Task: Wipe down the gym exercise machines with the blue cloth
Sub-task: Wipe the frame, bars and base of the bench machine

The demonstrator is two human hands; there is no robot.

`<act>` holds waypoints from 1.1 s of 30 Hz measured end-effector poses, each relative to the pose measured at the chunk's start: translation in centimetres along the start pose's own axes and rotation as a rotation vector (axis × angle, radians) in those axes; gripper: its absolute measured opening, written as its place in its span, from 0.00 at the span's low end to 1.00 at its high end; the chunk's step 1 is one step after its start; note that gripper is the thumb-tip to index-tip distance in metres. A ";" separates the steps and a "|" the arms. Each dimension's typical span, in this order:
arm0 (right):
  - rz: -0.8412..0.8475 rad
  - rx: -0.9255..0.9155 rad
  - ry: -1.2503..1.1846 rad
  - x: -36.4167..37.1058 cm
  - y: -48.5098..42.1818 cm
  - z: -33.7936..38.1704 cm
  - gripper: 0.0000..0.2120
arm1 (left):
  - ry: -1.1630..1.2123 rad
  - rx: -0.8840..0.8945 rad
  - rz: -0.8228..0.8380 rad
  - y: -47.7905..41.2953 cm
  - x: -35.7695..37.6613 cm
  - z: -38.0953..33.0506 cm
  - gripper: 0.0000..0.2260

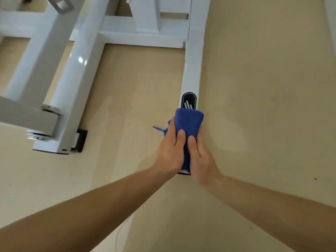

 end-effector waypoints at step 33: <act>0.016 -0.091 0.413 -1.1 -1.1 0.2 0.33 | -0.200 0.095 0.085 0.3 -1.5 0.1 0.17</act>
Point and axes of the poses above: each hand's wrist, its own y-axis away from the middle knuckle, its own x-axis out of the palm, z = x × y, the point moved 1 cm from there along -y, towards the middle knuckle, and after that the axes turned 9 degrees about -z, right-handed, at the moved point
